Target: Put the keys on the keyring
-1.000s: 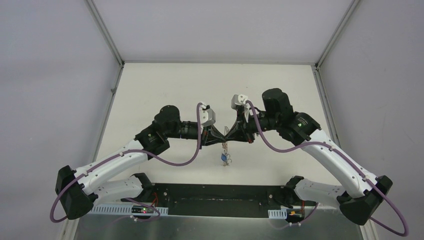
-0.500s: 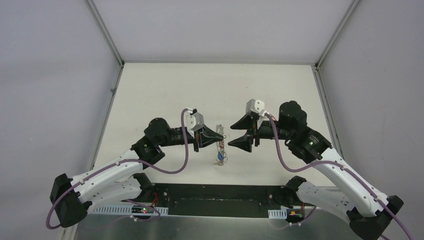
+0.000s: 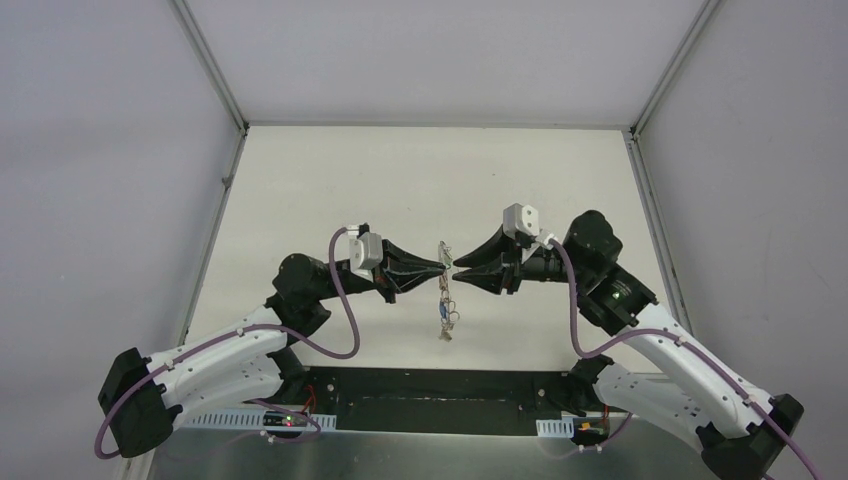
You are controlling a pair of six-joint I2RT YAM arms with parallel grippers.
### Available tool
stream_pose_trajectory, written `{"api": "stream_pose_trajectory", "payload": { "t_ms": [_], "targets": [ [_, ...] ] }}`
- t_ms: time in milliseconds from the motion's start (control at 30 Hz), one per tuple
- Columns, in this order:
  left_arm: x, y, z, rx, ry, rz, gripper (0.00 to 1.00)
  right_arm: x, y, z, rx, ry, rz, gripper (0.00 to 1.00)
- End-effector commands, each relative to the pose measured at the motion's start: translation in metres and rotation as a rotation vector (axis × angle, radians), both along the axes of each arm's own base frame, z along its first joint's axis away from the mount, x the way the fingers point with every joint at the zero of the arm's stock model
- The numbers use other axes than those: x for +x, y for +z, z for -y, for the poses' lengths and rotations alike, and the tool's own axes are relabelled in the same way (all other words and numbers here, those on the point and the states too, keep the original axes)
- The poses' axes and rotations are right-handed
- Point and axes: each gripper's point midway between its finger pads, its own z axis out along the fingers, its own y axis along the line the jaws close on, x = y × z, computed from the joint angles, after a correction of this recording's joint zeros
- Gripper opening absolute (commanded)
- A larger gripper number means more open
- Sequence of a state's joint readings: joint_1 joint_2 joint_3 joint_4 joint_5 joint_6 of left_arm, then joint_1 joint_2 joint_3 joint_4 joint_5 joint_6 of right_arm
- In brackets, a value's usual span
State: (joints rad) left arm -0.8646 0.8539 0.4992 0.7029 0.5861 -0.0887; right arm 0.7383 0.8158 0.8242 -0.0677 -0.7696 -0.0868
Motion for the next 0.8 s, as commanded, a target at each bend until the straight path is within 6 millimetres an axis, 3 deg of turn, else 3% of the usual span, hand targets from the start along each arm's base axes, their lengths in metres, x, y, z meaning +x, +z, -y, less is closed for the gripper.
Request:
{"api": "stream_pose_trajectory", "payload": {
  "t_ms": [0, 333, 500, 633, 767],
  "targets": [
    [-0.016, 0.037, -0.009, -0.114, -0.039, 0.094, 0.00, -0.011, 0.030, -0.006, 0.100, 0.082, 0.065, 0.28],
    [-0.015, 0.034, -0.005, -0.099, -0.054, 0.082, 0.00, -0.012, 0.033, -0.012, 0.108, 0.120, 0.039, 0.28],
    [-0.016, 0.036, -0.005, -0.103, -0.056, 0.082, 0.00, -0.010, 0.030, -0.015, 0.099, 0.131, 0.028, 0.16],
    [-0.017, 0.037, -0.005, -0.104, -0.058, 0.084, 0.00, -0.008, 0.026, -0.017, 0.084, 0.128, 0.014, 0.00],
    [-0.017, 0.036, -0.006, -0.099, -0.056, 0.085, 0.00, -0.005, 0.024, -0.015, 0.062, 0.102, 0.014, 0.00]
  ]
}}
